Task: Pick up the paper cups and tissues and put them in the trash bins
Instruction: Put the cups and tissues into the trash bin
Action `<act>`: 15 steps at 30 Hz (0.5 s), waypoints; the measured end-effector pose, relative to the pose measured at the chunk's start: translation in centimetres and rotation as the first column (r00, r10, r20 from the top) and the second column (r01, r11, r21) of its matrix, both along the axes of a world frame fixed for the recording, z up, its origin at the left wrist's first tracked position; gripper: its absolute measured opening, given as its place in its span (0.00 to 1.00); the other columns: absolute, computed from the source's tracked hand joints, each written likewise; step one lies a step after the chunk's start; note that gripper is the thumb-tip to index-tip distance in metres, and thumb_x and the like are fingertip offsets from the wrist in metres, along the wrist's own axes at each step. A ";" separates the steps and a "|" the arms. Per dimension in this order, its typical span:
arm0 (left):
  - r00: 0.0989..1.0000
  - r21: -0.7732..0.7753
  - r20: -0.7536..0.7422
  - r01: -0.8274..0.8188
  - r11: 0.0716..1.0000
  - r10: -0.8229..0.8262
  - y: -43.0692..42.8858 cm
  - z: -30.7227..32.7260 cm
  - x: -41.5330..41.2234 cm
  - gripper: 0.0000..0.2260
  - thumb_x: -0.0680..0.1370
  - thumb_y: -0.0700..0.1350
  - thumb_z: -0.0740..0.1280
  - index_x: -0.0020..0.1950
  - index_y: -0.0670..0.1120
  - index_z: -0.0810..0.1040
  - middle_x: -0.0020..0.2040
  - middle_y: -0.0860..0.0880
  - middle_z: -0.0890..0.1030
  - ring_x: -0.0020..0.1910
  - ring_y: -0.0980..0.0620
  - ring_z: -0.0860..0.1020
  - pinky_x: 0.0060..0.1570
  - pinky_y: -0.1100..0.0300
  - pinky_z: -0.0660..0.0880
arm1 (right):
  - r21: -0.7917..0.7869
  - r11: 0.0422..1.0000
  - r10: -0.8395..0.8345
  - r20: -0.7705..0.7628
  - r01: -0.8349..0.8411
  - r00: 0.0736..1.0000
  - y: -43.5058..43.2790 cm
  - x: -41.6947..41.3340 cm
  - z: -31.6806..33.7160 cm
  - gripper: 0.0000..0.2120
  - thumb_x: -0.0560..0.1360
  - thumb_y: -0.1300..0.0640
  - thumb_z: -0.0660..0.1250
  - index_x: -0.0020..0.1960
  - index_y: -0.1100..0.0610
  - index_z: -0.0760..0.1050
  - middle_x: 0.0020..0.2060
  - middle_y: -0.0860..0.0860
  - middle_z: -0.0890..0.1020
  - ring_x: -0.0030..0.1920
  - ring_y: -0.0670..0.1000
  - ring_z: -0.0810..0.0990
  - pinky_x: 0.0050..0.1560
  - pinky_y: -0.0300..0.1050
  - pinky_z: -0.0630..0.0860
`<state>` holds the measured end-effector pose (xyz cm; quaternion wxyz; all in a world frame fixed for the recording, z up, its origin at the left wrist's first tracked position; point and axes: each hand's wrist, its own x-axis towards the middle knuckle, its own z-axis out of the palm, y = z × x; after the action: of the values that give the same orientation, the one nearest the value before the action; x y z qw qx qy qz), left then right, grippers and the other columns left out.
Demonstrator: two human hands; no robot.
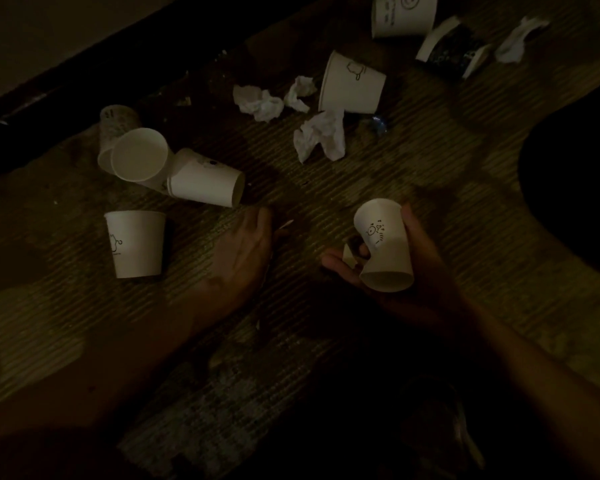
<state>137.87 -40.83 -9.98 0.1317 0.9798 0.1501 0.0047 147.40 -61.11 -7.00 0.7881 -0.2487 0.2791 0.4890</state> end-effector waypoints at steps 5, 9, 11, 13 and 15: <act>0.998 -0.036 -0.018 0.066 0.997 -0.066 0.4 0.7 0.0 0.13 0.81 0.48 0.60 0.49 0.37 0.74 0.46 0.38 0.77 0.43 0.40 0.75 0.38 0.48 0.72 | 0.022 1.000 -0.012 -0.020 0.012 1.000 -0.3 0.4 0.0 0.33 0.52 0.46 0.81 0.52 0.59 0.76 0.50 0.72 0.76 0.45 0.78 0.79 0.49 0.72 0.74; 0.990 -0.218 0.123 0.100 0.971 -0.074 -0.2 4.0 1.7 0.09 0.81 0.42 0.59 0.48 0.36 0.73 0.38 0.45 0.73 0.33 0.47 0.73 0.30 0.57 0.67 | 0.011 0.997 -0.079 0.000 0.079 0.997 -0.4 1.4 0.6 0.26 0.59 0.47 0.78 0.50 0.57 0.74 0.39 0.72 0.81 0.39 0.75 0.81 0.43 0.72 0.76; 0.983 -0.304 0.181 0.082 0.949 -0.027 -0.6 6.4 4.1 0.08 0.82 0.42 0.62 0.48 0.39 0.74 0.37 0.52 0.75 0.32 0.56 0.72 0.31 0.62 0.67 | 0.002 0.999 -0.038 0.133 0.039 0.990 -1.0 2.0 0.8 0.07 0.74 0.48 0.70 0.43 0.51 0.83 0.46 0.65 0.84 0.40 0.64 0.85 0.42 0.63 0.80; 0.988 -0.393 0.149 0.094 0.915 -0.038 -0.6 8.6 6.8 0.08 0.82 0.46 0.63 0.49 0.42 0.76 0.36 0.58 0.73 0.34 0.64 0.71 0.33 0.70 0.66 | -0.060 0.998 0.033 0.240 -0.019 0.970 -1.2 2.7 0.8 0.08 0.71 0.46 0.73 0.46 0.49 0.85 0.57 0.55 0.81 0.47 0.53 0.86 0.44 0.52 0.82; 0.994 -0.379 0.087 0.093 0.921 -0.064 -0.1 9.9 9.1 0.11 0.82 0.49 0.63 0.54 0.42 0.77 0.37 0.57 0.73 0.36 0.62 0.72 0.35 0.67 0.65 | -0.123 0.990 -0.034 0.269 0.069 0.963 -0.8 3.7 1.0 0.23 0.66 0.49 0.76 0.60 0.49 0.78 0.56 0.50 0.82 0.50 0.50 0.85 0.41 0.49 0.82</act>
<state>146.94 -40.88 -0.12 0.3257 0.9397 0.1039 0.0055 151.08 -61.94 -6.03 0.8130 -0.3559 0.2087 0.4110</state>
